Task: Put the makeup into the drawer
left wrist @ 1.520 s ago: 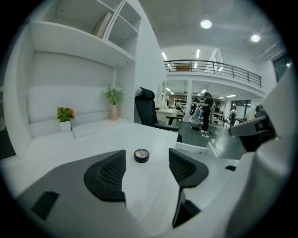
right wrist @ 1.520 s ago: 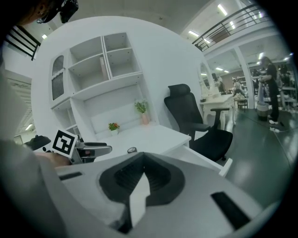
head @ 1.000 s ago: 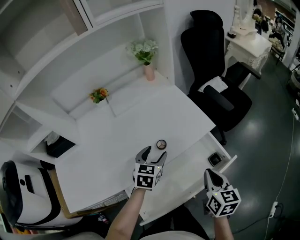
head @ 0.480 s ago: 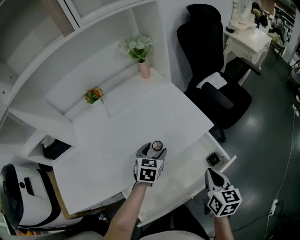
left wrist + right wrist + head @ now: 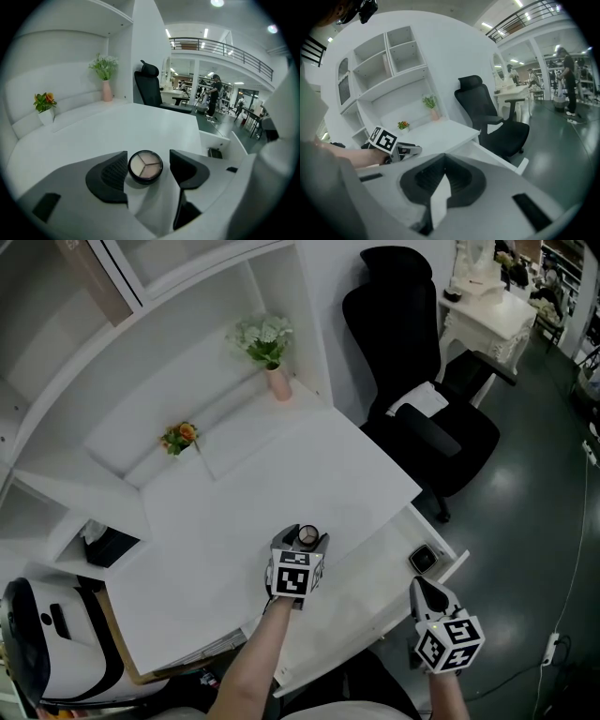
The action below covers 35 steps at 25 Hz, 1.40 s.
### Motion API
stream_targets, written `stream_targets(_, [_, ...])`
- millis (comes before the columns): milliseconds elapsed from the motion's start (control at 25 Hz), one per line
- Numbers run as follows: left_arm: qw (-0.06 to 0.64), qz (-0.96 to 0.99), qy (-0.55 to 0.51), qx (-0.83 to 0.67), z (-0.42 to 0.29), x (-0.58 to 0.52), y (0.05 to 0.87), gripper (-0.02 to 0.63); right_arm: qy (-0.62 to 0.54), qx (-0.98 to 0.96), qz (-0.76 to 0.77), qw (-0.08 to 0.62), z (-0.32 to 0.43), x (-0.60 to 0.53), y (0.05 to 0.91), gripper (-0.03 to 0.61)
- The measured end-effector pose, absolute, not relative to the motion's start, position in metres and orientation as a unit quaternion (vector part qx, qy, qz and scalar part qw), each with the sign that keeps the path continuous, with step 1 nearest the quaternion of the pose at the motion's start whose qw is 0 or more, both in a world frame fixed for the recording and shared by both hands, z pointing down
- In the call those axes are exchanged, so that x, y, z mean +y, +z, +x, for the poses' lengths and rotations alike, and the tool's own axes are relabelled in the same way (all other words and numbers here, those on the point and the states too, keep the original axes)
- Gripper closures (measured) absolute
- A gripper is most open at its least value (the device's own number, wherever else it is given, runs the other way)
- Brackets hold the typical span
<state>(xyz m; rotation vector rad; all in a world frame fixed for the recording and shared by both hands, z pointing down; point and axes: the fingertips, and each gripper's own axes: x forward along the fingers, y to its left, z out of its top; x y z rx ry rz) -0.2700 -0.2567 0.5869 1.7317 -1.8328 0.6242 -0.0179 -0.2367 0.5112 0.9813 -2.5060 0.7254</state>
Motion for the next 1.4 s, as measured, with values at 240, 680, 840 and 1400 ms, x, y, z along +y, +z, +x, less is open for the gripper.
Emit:
stream_targets(240, [0.269,0.631,0.242,-0.687,-0.275,-0.256,0.588,0.377,0.261,-0.884,0.347,0.176,-0.018,-0.234,0.512,0.577])
stream_targets(680, [0.254,0.638,0.256,-0.681,-0.270,-0.252,0.587,0.382,0.255,-0.883,0.355,0.172,-0.010,-0.230,0.505,0.577])
stream_targets(840, [0.227,0.649,0.259,-0.678,-0.263,-0.248,0.573,0.383,0.253,-0.884,0.356,0.168,-0.008,-0.226,0.503,0.575])
stream_targets(1400, [0.182,0.687,0.221,-0.668,-0.226,-0.207,0.514,0.383,0.240,-0.894,0.347,0.153,-0.016,-0.195,0.489,0.575])
